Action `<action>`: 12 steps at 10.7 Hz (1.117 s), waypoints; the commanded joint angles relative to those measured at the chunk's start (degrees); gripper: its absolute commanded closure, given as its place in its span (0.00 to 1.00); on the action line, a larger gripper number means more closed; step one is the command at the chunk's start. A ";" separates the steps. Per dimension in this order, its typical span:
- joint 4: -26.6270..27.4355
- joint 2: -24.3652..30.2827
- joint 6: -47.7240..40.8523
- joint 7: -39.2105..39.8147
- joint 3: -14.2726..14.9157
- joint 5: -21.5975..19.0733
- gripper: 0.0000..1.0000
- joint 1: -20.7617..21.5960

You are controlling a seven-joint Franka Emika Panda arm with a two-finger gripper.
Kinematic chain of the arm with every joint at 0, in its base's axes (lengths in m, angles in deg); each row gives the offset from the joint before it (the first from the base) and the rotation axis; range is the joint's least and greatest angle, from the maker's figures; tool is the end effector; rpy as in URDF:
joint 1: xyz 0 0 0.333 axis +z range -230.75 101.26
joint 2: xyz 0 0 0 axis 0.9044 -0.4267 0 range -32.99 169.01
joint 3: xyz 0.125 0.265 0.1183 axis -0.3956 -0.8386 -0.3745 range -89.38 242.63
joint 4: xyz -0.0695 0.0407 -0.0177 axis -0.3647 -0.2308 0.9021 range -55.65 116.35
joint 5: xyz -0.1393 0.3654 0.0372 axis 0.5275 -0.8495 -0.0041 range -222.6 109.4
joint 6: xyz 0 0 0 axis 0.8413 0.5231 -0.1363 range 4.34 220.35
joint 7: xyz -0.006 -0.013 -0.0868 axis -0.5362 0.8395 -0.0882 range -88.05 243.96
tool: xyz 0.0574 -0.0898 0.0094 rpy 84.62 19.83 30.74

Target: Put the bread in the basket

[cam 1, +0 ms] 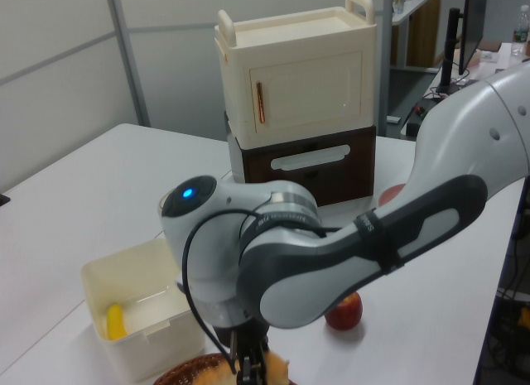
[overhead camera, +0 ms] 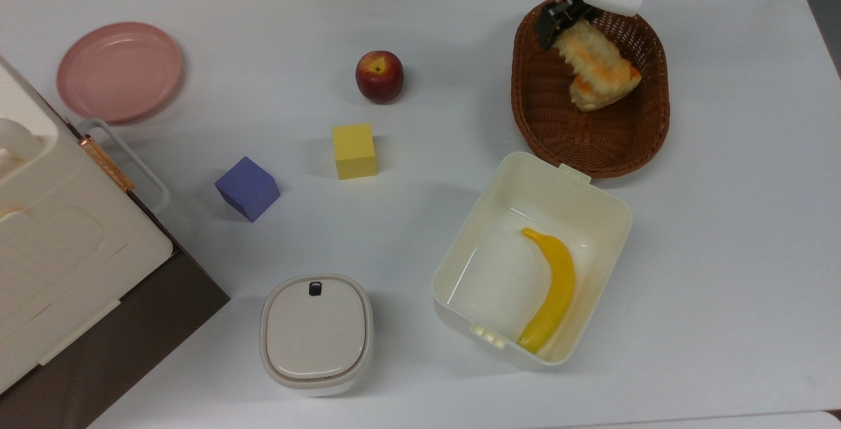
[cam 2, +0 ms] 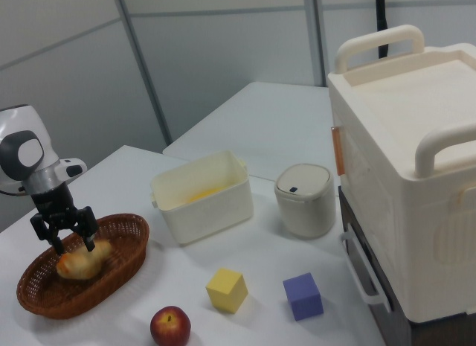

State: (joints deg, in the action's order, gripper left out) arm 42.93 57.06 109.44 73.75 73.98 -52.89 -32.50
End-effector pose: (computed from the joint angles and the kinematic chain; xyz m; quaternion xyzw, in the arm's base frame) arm 0.4922 0.3351 0.4301 0.9580 0.2736 -0.0685 0.0522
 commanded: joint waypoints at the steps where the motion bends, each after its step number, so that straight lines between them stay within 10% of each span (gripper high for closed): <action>1: -2.29 0.31 -2.14 -1.68 1.15 -0.90 0.00 0.19; 7: -7.57 5.22 -9.69 -4.40 3.18 6.03 0.00 -16.12; 12: -7.22 12.16 -9.61 -3.70 4.66 4.12 0.00 -28.62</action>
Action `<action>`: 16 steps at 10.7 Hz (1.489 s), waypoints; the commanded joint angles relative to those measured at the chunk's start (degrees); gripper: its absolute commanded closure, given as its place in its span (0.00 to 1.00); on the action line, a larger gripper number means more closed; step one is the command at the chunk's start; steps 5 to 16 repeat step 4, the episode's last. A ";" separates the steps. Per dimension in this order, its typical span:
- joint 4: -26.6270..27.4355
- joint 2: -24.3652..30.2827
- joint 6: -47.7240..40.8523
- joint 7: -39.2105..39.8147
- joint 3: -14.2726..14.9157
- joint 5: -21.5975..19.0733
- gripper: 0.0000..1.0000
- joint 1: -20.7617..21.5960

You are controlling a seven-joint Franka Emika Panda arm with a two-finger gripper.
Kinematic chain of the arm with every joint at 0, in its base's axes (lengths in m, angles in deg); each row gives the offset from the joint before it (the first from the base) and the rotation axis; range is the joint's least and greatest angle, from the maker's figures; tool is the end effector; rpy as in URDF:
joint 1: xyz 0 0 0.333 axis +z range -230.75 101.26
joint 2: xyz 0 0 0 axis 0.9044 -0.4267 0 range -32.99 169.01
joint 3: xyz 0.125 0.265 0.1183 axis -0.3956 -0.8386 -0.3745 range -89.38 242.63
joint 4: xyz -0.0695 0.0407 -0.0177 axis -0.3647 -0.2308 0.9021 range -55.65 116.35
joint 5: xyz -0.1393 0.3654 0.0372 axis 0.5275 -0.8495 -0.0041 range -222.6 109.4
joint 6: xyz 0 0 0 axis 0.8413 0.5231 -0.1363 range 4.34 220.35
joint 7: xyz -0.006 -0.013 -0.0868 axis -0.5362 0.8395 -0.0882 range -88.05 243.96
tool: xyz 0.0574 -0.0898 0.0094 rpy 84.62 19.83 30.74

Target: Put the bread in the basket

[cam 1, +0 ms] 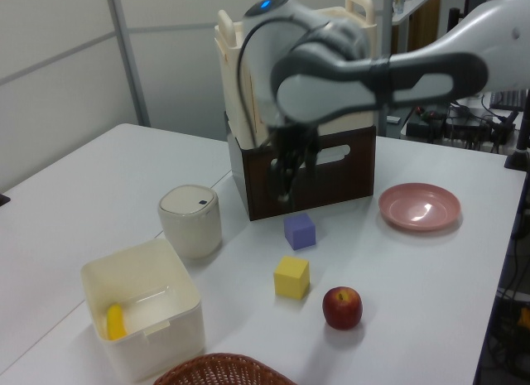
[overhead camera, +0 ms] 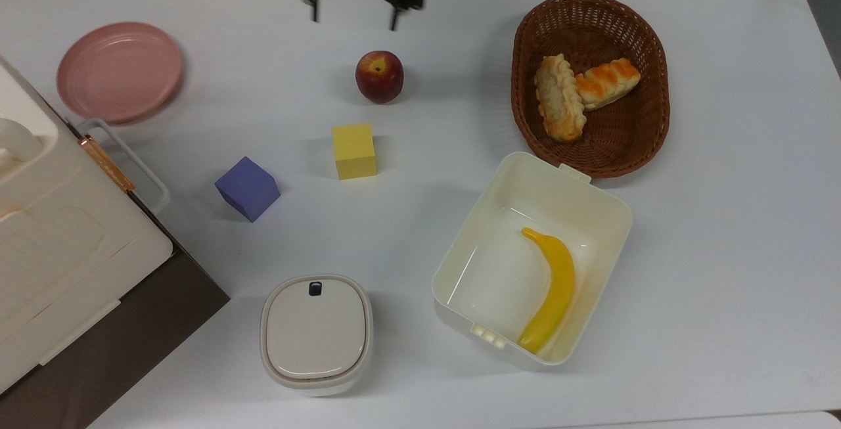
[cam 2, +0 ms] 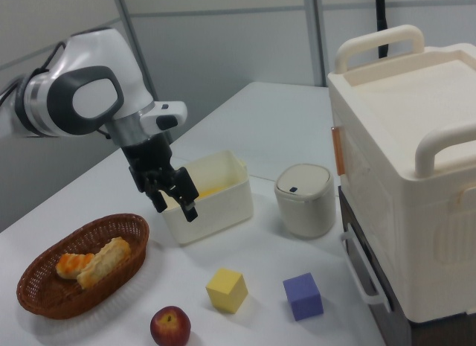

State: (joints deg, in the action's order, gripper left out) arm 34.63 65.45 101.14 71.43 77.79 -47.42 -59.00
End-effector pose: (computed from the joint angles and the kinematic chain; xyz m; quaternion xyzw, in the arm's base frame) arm 0.5733 0.0306 0.5738 0.9967 -0.0081 -0.0013 0.0805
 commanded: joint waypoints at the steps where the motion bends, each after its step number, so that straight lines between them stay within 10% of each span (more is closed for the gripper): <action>1: 1.26 4.65 -1.14 -0.77 0.77 -3.62 0.00 -4.14; 16: 1.26 4.31 -1.22 2.57 0.94 -4.52 0.00 -5.22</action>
